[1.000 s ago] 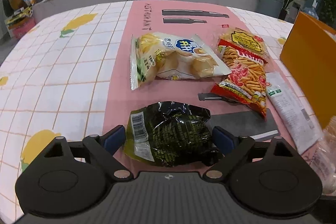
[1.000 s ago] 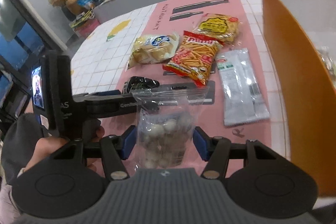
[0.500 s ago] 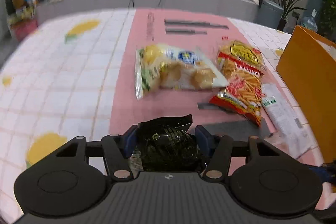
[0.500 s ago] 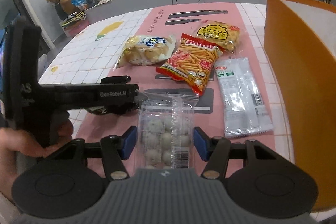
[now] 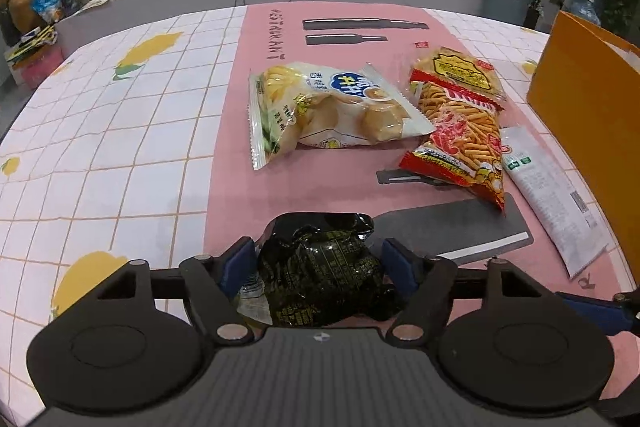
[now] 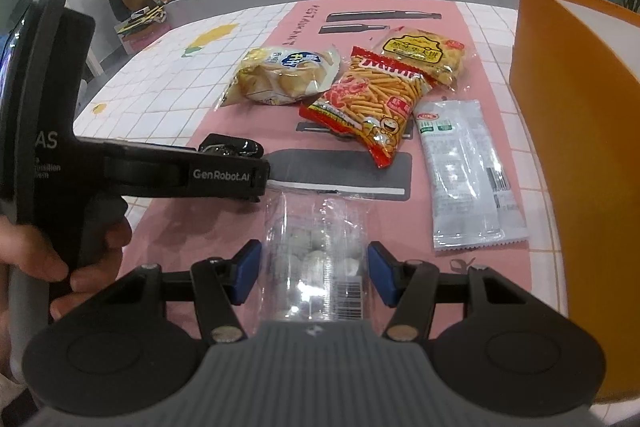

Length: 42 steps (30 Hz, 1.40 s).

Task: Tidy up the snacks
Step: 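Carry both bags over the box and open the right tool releasing the egg bag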

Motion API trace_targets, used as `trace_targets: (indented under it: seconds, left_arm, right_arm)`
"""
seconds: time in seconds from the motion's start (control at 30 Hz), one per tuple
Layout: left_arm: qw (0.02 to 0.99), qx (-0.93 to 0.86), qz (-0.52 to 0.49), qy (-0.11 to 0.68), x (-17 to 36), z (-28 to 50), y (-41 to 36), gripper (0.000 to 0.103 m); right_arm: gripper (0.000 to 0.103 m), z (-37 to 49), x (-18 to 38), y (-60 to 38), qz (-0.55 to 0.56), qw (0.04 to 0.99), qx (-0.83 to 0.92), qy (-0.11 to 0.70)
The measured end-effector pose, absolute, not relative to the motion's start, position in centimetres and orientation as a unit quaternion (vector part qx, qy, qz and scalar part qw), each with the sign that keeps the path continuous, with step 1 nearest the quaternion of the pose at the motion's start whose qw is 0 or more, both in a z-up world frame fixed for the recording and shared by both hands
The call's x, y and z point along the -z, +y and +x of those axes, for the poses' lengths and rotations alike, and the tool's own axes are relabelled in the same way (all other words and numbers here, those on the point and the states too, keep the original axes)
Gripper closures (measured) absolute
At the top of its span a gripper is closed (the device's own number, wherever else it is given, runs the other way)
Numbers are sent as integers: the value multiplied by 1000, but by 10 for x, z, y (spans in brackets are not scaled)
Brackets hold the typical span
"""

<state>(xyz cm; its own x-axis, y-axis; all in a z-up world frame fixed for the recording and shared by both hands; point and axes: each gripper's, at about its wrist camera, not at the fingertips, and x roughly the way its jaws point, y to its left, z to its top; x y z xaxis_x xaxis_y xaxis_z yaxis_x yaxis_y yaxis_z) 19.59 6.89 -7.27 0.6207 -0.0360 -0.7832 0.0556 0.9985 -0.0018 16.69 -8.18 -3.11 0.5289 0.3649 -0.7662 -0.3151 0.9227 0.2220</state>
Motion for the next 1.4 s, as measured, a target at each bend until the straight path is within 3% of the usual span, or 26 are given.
trace_targets:
  seconds: [0.33, 0.43, 0.5, 0.63, 0.7, 0.97, 1.4]
  left_arm:
    - [900, 11, -10, 435, 68, 194, 75, 38]
    - [899, 17, -34, 437, 63, 193, 81, 39]
    - [899, 21, -46, 435, 60, 191, 85, 39]
    - [897, 29, -73, 435, 54, 189, 90, 39]
    - [897, 28, -78, 433, 51, 188, 92, 39]
    - [904, 28, -113, 412, 32, 179, 101, 39]
    - [922, 66, -128, 358, -22, 153, 80, 39]
  right_arm:
    - [42, 162, 38, -75, -9, 877, -201, 436]
    - [30, 156, 39, -72, -23, 875, -211, 435]
    - [28, 152, 40, -69, -35, 874, -219, 432]
    - [46, 140, 41, -60, -95, 884, -216, 403]
    - [50, 139, 40, -61, -94, 885, -217, 400]
    - [51, 137, 25, -68, -57, 896, -217, 382]
    - [51, 125, -53, -111, 17, 926, -209, 314]
